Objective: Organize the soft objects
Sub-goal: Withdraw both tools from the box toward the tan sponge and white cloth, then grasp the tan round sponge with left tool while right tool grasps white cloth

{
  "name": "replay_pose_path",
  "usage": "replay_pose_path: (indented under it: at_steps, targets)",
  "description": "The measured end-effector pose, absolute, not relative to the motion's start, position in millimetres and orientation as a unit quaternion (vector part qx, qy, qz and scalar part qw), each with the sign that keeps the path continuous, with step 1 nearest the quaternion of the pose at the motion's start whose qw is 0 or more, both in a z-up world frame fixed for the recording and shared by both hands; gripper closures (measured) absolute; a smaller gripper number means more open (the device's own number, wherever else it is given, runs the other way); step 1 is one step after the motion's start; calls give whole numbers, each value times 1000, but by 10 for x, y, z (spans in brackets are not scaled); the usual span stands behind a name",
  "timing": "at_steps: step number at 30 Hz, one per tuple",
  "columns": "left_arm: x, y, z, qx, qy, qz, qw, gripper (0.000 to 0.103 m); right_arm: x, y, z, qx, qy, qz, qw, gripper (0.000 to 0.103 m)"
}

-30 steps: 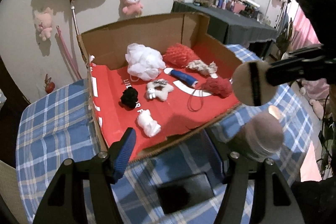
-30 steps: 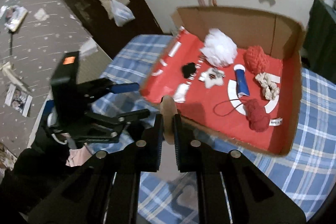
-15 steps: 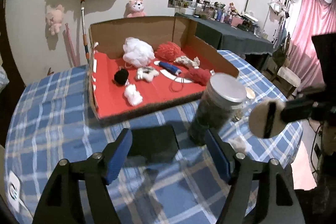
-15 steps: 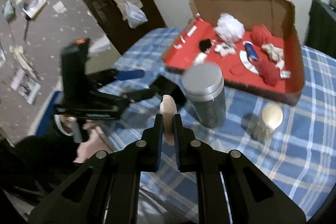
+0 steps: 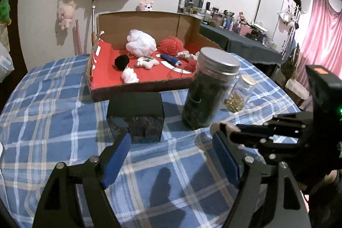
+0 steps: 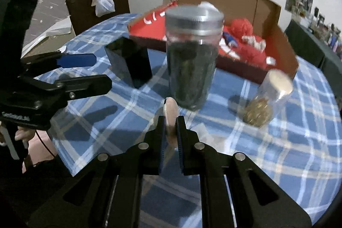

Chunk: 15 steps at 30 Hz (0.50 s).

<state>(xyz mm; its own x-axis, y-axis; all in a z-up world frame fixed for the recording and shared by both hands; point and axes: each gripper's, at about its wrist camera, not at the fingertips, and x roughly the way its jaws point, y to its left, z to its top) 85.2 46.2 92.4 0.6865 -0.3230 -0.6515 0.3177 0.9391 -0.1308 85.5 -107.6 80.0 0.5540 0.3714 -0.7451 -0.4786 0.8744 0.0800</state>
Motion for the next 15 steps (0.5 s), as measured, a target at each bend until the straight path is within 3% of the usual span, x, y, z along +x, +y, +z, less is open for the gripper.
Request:
replay_pose_path:
  at_steps: [8,12,15]
  targets:
    - [786,435,790,-4,354,-160,921,18,812,-1142,732,-14,404,259,877,88]
    - [748,458,742,-13,354,-157,922,16,786,-1142,683,5,410,267,872,77]
    - [730,488,709,-18,354,-155,922,15,737,-1136,673,11,407,269,873,76]
